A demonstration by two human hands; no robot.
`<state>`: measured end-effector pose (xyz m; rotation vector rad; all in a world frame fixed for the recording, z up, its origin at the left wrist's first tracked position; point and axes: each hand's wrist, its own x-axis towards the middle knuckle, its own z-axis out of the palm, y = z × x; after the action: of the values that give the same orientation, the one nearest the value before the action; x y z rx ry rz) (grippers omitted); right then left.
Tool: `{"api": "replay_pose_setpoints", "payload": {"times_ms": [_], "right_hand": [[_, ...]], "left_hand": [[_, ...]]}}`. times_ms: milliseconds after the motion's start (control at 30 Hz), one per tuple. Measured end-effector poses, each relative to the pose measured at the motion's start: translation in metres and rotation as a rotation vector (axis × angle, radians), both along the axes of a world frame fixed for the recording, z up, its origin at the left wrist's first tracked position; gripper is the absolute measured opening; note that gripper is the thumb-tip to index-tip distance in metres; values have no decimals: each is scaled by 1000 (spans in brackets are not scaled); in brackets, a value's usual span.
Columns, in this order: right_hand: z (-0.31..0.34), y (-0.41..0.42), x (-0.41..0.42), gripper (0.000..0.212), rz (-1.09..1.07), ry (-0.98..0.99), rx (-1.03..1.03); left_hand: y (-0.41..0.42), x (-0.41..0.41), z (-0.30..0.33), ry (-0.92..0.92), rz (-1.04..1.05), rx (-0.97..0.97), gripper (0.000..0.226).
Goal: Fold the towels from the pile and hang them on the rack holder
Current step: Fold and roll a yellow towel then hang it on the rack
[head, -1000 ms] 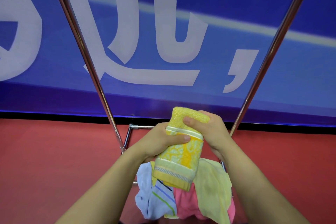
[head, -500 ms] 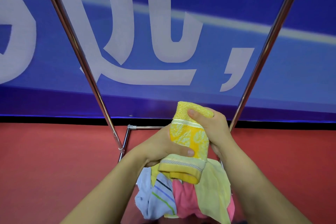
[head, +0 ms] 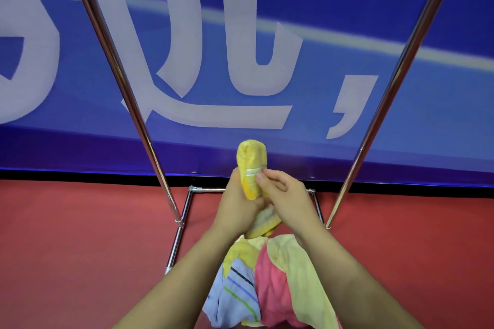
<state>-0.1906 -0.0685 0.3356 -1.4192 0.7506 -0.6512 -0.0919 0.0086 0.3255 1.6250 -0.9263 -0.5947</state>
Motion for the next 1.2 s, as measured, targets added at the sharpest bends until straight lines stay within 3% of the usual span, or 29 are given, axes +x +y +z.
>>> {"api": "replay_pose_setpoints", "payload": {"times_ms": [200,300,367,400,533,767,1200], "right_hand": [[7,-1,-4,16,2,-29,-99],[15,4,-3,25,-46,-3,-228],[24,11,2,34,-80,-4,-284],[30,13,6,37,-97,-14,-299],[72,26,26,34,-121,-64,-367],[174,50,63,17,-173,-216,-503],[286,72,132,24,-191,-300,-748]], "left_hand": [[15,-2,16,278,-348,-1,87],[19,-2,31,328,-255,-70,55],[19,-5,45,204,-85,-125,26],[19,-5,52,109,4,-145,21],[29,6,83,-177,304,-138,29],[62,38,179,-324,536,-332,28],[86,100,290,-410,737,-441,29]]}}
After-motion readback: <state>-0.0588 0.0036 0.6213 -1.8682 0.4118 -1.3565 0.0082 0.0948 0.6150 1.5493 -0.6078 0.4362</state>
